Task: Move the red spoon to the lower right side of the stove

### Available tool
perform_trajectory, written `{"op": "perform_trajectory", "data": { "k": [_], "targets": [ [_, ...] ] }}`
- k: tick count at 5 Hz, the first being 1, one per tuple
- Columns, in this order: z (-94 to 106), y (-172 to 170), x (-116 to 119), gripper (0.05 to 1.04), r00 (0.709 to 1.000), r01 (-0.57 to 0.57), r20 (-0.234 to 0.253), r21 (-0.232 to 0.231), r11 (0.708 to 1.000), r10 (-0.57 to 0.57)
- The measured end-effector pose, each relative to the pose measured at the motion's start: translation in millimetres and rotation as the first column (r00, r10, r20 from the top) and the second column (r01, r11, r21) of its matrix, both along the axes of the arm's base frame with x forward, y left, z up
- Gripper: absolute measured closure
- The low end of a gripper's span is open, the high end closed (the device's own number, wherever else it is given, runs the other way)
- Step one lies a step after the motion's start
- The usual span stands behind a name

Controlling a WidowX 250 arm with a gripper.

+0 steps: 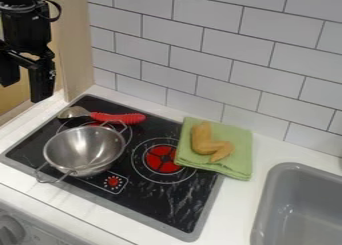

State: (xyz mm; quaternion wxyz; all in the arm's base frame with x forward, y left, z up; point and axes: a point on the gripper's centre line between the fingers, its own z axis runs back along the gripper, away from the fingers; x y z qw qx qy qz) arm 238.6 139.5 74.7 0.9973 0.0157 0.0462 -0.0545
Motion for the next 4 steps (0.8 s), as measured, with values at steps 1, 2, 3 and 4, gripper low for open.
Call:
{"op": "perform_trajectory", "data": {
  "k": [1, 2, 3, 4],
  "targets": [
    [-12.7, -7, -10, 0.085, 0.999, -0.005, -0.048, -0.029, 1.000, 0.003],
    [-13.2, -14, -9, 0.085, 0.994, -0.096, -0.060, -0.037, 0.995, 0.094],
    [-13.0, -23, -5, 0.085, 0.977, -0.210, -0.046, -0.067, 0.975, 0.207],
    [-11.0, -31, 6, 0.085, 0.918, -0.397, -0.021, -0.042, 0.917, 0.397]
  ]
}}
